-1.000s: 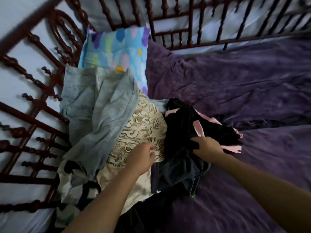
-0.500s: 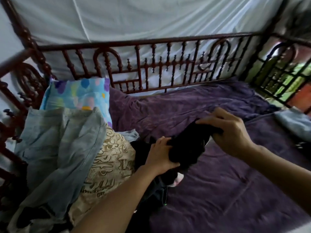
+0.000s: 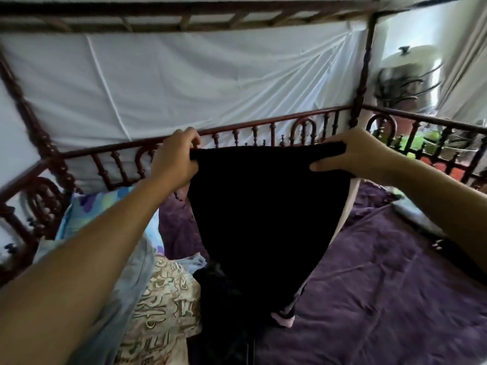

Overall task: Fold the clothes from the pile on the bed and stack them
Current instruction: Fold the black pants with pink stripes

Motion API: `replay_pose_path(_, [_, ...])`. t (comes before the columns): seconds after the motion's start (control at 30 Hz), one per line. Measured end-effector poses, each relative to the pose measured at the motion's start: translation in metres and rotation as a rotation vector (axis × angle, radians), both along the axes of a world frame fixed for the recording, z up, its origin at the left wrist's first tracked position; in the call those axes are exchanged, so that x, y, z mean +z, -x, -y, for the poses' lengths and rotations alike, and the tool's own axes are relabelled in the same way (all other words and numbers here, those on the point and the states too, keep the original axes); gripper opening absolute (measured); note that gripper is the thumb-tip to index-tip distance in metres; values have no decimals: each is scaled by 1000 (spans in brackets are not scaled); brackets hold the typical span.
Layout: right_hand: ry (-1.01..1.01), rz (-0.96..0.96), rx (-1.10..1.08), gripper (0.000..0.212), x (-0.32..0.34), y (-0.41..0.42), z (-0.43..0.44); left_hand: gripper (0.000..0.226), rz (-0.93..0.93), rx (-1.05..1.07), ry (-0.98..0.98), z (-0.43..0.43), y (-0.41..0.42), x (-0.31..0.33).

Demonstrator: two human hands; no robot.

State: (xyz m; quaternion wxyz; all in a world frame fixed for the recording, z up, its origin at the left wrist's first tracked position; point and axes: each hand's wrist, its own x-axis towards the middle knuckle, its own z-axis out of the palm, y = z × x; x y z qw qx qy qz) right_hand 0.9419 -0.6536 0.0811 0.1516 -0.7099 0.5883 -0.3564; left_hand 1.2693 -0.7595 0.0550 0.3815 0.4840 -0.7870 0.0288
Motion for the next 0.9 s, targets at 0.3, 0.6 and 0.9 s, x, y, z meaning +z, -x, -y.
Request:
replay_pose_path(0.3, [-29,414,413,34,107,-28,-24,11,-199,255,249,-25,-31,121])
replay_pose_path(0.6, [-11,66,18,21,-25,11,-15,29,109,308,-22,39,19,26])
replay_pose_path(0.9, [-208,-148,-484,25,-204,169,-54,29,497,-103,-433,73,227,-132])
